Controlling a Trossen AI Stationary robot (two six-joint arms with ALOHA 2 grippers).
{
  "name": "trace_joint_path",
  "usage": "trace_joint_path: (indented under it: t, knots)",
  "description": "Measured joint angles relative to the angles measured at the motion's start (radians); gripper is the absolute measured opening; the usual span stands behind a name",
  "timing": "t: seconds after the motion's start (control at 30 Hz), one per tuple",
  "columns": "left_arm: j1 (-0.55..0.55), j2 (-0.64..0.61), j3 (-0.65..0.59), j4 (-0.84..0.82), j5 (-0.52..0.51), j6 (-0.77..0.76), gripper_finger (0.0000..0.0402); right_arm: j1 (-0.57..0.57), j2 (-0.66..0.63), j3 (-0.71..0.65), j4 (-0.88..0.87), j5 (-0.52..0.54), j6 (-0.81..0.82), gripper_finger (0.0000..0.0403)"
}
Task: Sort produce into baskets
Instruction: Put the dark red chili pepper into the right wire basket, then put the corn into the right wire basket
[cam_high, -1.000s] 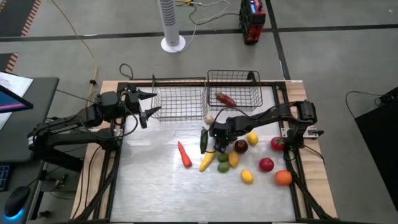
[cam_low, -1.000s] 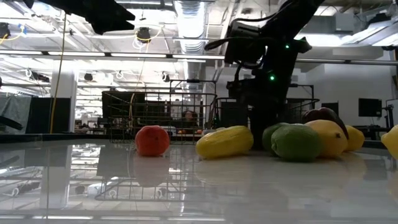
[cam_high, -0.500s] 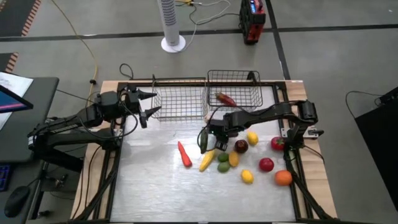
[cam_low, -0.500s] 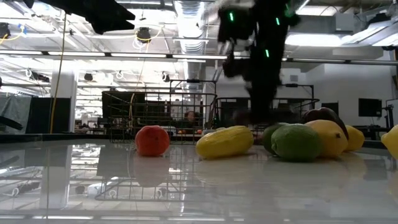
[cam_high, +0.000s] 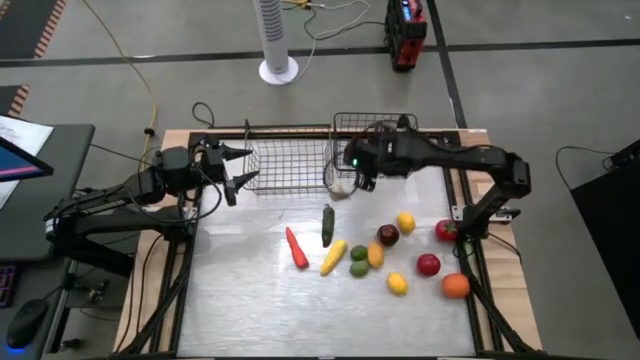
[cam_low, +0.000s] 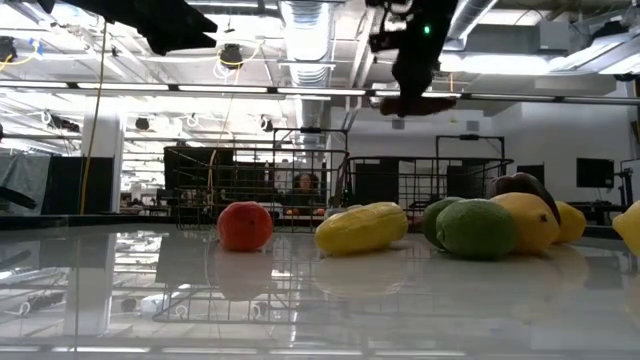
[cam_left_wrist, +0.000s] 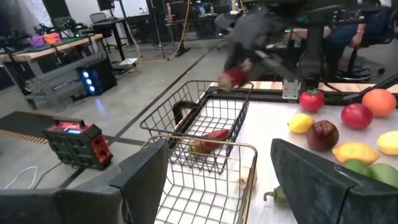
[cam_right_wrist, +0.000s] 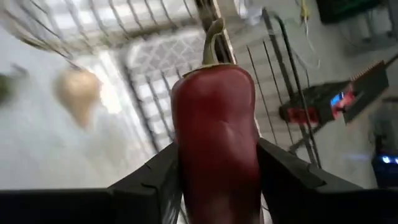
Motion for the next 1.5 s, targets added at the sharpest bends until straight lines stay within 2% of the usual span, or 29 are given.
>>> trace_joint_path:
  t: [0.17,0.33,0.47,0.57,0.73,0.83,0.97,1.3,1.5]
  knots:
    - [0.000,0.000,0.000,0.000,0.000,0.000,0.0272,-0.115,0.000,0.000,-0.005,-0.093,-0.018,0.0264]
    - [0.000,0.000,0.000,0.001,-0.023,0.020,0.0272,-0.099,-0.016,0.000,-0.037,-0.133,0.003,0.0291]
    - [0.000,0.000,0.000,0.003,-0.044,0.031,0.0272,0.028,-0.025,-0.004,0.020,-0.288,0.040,0.0294]
    - [0.000,0.000,0.000,0.003,-0.050,0.037,0.0272,0.181,0.012,-0.022,0.105,-0.325,0.032,0.0294]
    - [0.000,0.000,0.000,0.003,-0.049,0.030,0.0272,0.387,0.151,-0.026,0.220,-0.356,-0.026,0.0293]
    - [0.000,0.001,0.000,0.003,-0.049,0.016,0.0272,0.457,0.238,-0.026,0.283,-0.399,-0.069,0.0292]
    - [-0.001,0.002,0.000,-0.009,-0.028,-0.012,0.0272,0.494,0.323,0.002,0.289,-0.463,-0.066,0.0292]
    - [-0.001,0.002,0.000,-0.027,-0.007,-0.024,0.0272,0.493,0.415,0.009,0.279,-0.447,-0.112,0.0291]
    - [-0.001,0.002,0.000,-0.028,-0.007,-0.016,0.0272,0.475,0.419,0.004,0.247,-0.380,-0.160,0.0271]
